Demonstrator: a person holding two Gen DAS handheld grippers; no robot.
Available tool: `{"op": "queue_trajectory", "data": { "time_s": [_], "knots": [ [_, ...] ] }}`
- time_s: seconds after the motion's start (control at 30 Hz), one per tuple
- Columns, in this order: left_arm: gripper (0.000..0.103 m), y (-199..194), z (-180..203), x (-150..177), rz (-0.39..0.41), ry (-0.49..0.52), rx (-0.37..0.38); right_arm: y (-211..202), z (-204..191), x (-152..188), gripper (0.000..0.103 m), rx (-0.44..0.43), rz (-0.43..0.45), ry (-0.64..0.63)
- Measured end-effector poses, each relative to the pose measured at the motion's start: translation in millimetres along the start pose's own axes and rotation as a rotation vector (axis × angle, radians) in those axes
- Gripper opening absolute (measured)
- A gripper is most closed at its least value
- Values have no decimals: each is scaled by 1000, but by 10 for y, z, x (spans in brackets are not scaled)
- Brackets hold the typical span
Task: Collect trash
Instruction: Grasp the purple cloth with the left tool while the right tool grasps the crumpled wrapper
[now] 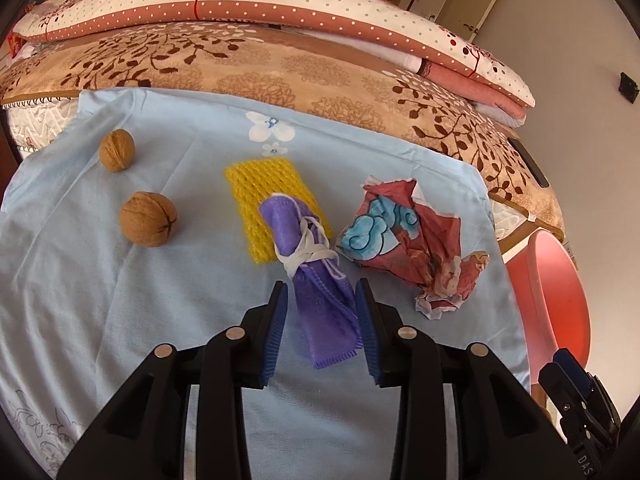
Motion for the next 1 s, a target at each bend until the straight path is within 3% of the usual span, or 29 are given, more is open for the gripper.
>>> {"op": "queue_trajectory", "data": {
  "time_s": [0.33,0.73,1.0],
  "knots": [
    [30,-76,-78,79,35,-11,24,111,-180,-91,53,-96,-9,-23],
    [29,-458,-206,189,123,34,62,406,-605,-398,55,-234,-23,-59],
    [29,-594,-274,237,145,50,77,791,-830,-584,60,-227,-59,-96]
  ]
}}
Point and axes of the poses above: each gripper's, at about its wrist camera, not at the fingertips, and y roughly the way its jaws point, z to its right, x to its underside, the point moved 1 cm from there along y, roughly the way its jaws point, and after that the axes turned 3 degrees about z, right-handed, at the moved point
